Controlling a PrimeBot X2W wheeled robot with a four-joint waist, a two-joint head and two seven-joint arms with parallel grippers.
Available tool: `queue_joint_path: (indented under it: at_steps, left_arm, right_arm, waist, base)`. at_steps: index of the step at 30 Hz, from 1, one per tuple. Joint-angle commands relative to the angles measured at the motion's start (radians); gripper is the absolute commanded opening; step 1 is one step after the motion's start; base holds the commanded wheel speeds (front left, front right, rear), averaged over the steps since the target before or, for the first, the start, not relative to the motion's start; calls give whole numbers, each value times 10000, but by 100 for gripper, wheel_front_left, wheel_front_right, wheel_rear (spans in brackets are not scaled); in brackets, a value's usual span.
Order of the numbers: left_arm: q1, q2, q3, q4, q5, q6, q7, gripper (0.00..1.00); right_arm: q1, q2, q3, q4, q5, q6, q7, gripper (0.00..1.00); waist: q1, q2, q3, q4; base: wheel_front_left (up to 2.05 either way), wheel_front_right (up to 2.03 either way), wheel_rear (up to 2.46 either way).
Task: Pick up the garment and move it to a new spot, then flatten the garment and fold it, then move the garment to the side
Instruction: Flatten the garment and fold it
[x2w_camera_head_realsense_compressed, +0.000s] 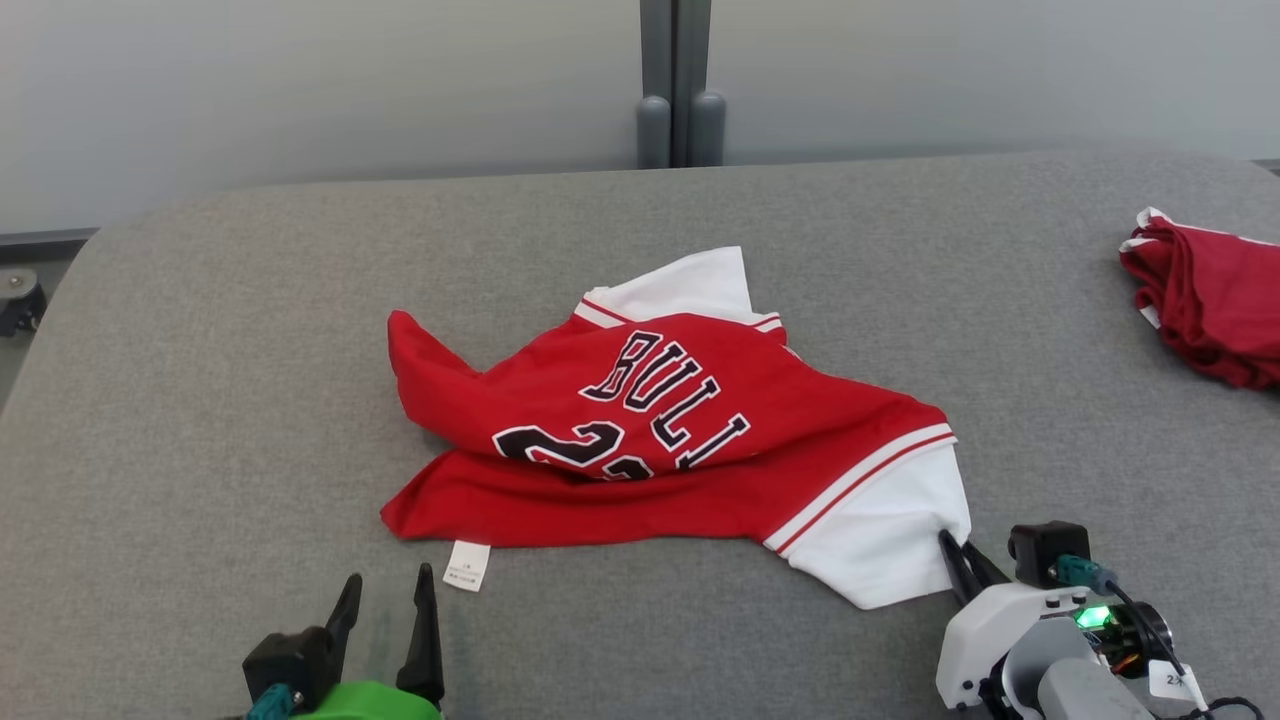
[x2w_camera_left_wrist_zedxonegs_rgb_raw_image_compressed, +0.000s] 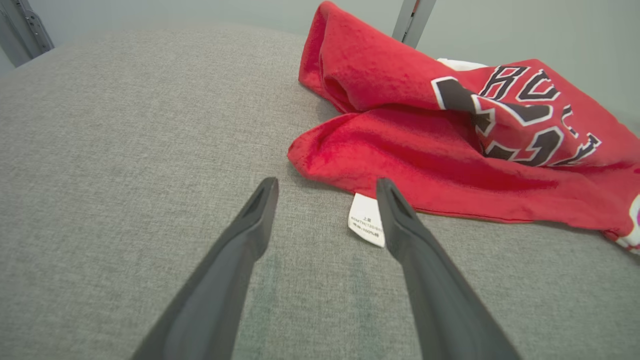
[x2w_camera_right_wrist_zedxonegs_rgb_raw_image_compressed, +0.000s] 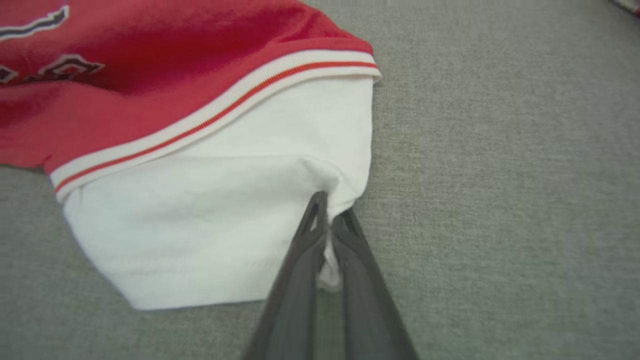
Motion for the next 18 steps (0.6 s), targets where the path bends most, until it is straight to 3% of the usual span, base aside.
queue_joint_path:
  at_steps: [1,8,18]
  left_arm:
    - [-236,74,-19,110,-112,-36,14,100]
    - [-718,175,2,794,-518,-170,394,100]
    - [-1575,216,211,1956,-2074,-334,1443,100]
  right_arm:
    - [-54,-27,0,-70,25,-12,-127,0]
    - [224,-35,-419,-1257,-346,-14,-312,0]
    - [826,-30,-848,-3204,-766,-12,397,0]
  waist:
    - [0,0,30,-54]
    - [0,0,99,-384]
    - [0,0,298,-852]
  base:
    - [0,0,0]
    - [0,0,0]
    - [0,0,0]
